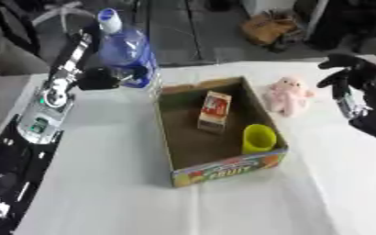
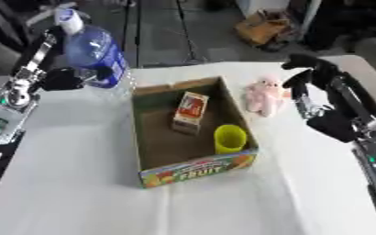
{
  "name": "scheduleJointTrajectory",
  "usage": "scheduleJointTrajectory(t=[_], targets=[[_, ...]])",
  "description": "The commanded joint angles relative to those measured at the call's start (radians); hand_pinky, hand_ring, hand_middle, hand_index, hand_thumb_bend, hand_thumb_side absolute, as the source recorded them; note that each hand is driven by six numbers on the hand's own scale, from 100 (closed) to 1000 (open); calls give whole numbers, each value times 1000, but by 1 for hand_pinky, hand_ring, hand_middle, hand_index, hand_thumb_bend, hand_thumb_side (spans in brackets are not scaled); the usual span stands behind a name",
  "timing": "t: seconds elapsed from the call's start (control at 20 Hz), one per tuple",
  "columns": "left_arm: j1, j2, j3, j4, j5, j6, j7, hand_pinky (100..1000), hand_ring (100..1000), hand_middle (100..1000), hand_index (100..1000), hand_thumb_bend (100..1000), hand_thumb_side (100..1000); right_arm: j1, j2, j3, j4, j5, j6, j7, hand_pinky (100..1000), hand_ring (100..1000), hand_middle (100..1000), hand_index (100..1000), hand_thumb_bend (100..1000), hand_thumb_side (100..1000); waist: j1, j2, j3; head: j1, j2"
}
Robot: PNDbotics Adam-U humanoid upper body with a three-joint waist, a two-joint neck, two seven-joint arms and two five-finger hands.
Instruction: Pick up objects on the table and place them in the box.
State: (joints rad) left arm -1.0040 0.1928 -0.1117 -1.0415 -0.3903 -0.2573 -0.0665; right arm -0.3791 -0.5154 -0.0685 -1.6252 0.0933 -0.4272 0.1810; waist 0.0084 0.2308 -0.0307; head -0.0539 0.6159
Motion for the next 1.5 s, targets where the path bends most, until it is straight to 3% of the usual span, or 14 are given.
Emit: scheduleJointTrajectory(t=[0.05,0.35,0.8,0.85,0.95,1.05,1.1,1.15,1.2,1.3,1.5], targets=[[-40,-38,-16,-12,-21,-15,-13,569,454,450,721,375,360,-18,-17,-3,-12,-10,-2,6,718,646,781,930,100,530,0,-21,-6,9,7],[-40,-83,-62,3,-63,-34,-70,575,459,455,730,379,397,-23,-14,-2,-12,-13,-3,10,718,647,782,930,100,528,2,-20,-17,10,9],[29,-29,-95,111,-193,-61,-208,593,489,474,747,413,450,-15,-16,-11,-10,-13,0,7,718,646,782,930,100,529,5,-23,-11,-13,0],[33,-21,-94,116,-204,-63,-217,610,517,495,758,448,474,-15,-16,-12,-10,-13,0,7,718,646,782,930,100,529,5,-24,-9,-15,0],[41,6,-88,118,-241,-64,-248,640,565,550,801,610,571,-11,-18,-14,-8,-13,0,5,718,646,782,930,100,529,5,-27,-4,-20,0],[44,21,-73,110,-248,-60,-262,645,579,562,801,634,585,-8,-19,-16,-7,-13,0,4,718,646,782,930,100,529,4,-30,1,-23,0],[43,27,-60,99,-243,-55,-255,661,625,611,814,715,625,-7,-19,-17,-6,-13,0,3,718,646,782,930,100,528,4,-31,4,-25,0],[44,31,-52,89,-238,-50,-247,664,632,619,817,725,630,-6,-19,-17,-6,-13,0,3,718,646,782,930,100,528,4,-31,5,-26,0],[43,33,-43,78,-230,-43,-234,678,680,679,838,812,667,-6,-18,-17,-6,-13,0,4,718,646,782,931,100,529,4,-32,7,-27,0],[42,35,-28,62,-215,-27,-199,687,717,739,859,881,742,-6,-18,-17,-6,-14,0,4,718,646,782,931,100,529,3,-33,8,-28,0],[35,26,-19,55,-209,14,-66,727,791,817,906,931,823,-5,-18,-17,-5,-15,-2,6,719,646,782,931,100,530,2,-34,7,-26,1]])
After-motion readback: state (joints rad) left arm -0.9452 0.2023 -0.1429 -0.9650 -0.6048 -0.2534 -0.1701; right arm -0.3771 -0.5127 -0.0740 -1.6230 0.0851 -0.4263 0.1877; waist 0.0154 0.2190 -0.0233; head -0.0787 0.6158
